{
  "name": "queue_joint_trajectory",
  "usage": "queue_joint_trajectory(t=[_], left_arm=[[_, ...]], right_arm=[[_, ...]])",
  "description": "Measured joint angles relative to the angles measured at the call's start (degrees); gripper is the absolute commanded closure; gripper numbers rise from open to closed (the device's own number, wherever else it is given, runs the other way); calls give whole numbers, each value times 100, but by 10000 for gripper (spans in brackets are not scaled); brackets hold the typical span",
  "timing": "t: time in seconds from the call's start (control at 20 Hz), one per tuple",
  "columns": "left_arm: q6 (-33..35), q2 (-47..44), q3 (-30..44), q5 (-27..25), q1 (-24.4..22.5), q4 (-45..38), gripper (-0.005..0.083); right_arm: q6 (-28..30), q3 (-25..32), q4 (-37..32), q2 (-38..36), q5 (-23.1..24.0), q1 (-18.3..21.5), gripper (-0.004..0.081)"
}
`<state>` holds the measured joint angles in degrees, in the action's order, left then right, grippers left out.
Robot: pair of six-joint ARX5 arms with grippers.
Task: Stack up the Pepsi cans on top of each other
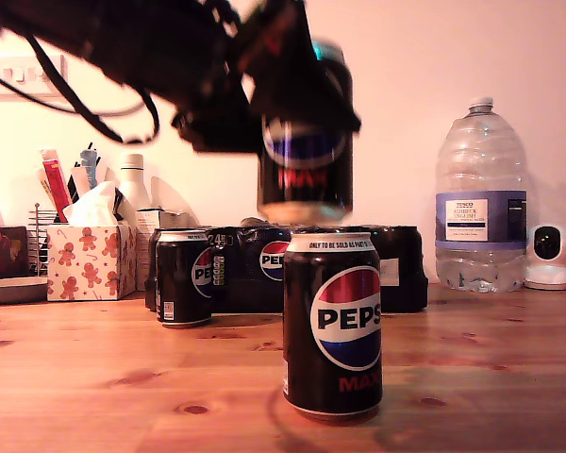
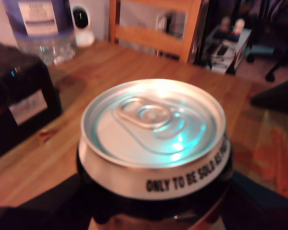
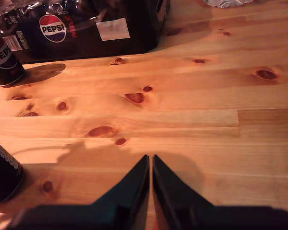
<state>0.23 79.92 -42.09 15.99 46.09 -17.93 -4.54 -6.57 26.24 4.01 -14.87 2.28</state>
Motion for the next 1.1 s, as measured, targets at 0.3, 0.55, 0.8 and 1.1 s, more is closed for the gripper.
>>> queue_joint_trajectory(t=[0.3,0.55,0.8,1.1], left_arm=[[90,133,-109,-2,149,-42,344],[105,133,-109,-4,289,-72,344],[107,133,-109,-295,291,-74,344],[107,262,-109,-302,264,-295,344]], right_arm=[[0,0,0,0,0,0,782],[0,0,0,0,0,0,782],[0,0,0,0,0,0,782],[0,-2,0,0,0,0,782]])
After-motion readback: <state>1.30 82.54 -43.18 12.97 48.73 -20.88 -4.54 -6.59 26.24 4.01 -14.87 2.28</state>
